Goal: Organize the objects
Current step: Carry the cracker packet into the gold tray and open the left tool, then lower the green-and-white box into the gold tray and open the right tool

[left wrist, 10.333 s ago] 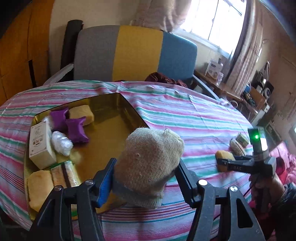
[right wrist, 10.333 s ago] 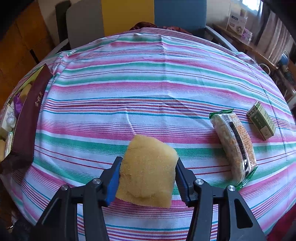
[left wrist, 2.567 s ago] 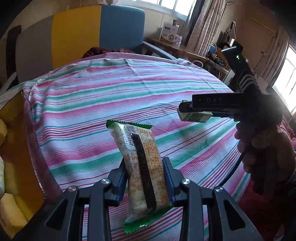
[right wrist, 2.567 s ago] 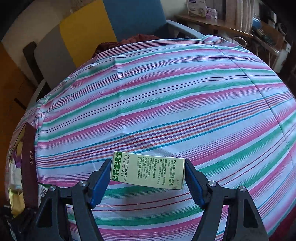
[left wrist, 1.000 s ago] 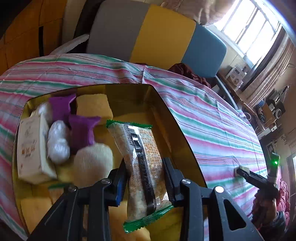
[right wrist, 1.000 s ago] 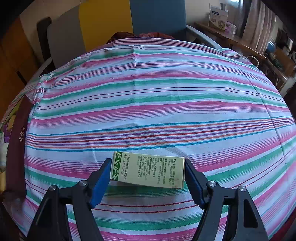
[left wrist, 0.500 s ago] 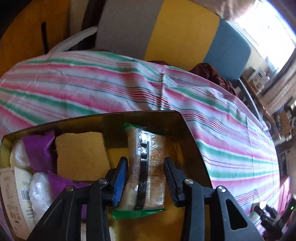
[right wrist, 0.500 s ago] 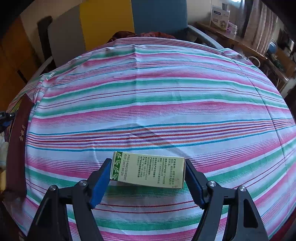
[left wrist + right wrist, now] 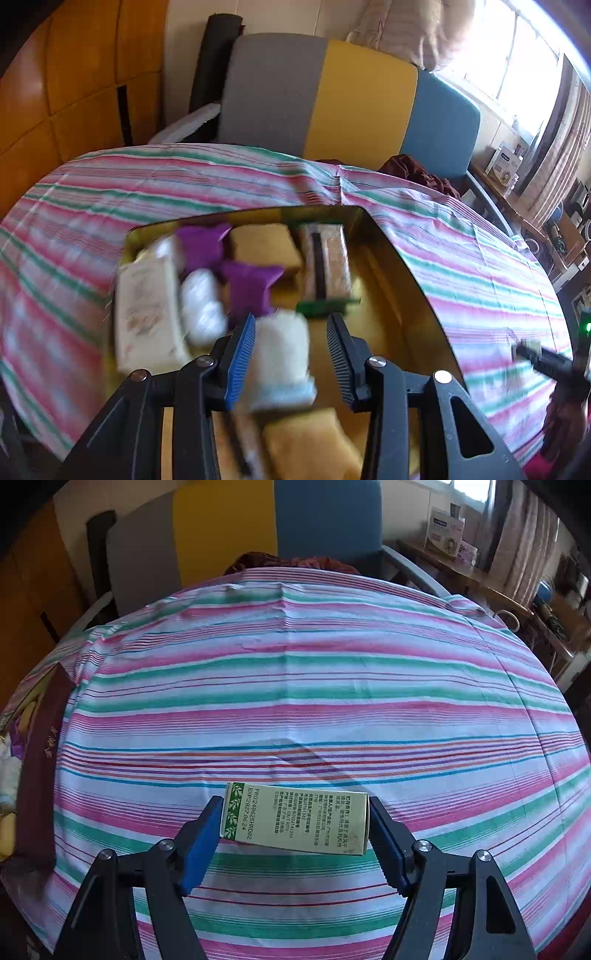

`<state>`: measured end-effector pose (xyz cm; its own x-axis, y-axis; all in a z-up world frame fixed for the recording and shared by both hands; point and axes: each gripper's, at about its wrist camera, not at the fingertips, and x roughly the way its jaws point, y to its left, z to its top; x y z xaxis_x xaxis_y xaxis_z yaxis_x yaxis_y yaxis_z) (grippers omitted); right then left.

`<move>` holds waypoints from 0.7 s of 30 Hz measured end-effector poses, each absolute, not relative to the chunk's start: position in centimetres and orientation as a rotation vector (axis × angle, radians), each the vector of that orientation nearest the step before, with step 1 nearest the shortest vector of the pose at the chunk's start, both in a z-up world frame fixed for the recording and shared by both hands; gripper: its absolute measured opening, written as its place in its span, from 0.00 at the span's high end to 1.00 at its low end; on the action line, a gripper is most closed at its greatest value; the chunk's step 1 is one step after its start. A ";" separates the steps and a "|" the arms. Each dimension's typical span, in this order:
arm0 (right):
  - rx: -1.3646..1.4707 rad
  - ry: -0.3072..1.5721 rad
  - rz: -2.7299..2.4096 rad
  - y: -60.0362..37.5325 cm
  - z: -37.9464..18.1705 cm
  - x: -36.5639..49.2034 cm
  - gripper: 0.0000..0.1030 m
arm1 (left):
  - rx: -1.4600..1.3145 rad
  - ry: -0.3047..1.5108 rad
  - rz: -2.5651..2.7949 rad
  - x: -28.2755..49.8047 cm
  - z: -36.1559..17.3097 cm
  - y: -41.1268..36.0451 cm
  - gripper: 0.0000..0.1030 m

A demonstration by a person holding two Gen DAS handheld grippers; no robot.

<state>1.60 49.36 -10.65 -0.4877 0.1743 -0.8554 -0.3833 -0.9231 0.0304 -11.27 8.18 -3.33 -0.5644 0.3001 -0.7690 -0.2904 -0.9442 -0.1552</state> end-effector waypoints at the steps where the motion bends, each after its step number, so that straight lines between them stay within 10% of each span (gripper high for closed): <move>1: -1.354 0.302 2.469 48.5 -10.0 1.4 0.27 | -1.237 -0.016 2.528 -10.5 -3.2 7.6 0.61; 21: -1.486 -0.109 2.969 22.1 -5.4 -10.4 0.27 | -1.117 -0.015 2.655 -5.1 -1.0 2.3 0.61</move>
<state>-10.41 22.11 -5.40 -0.5868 -0.1316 -0.7989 0.1897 -0.9816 0.0224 -5.14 2.34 -0.99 -0.6706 0.2419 -0.7013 -0.2337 -0.9661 -0.1098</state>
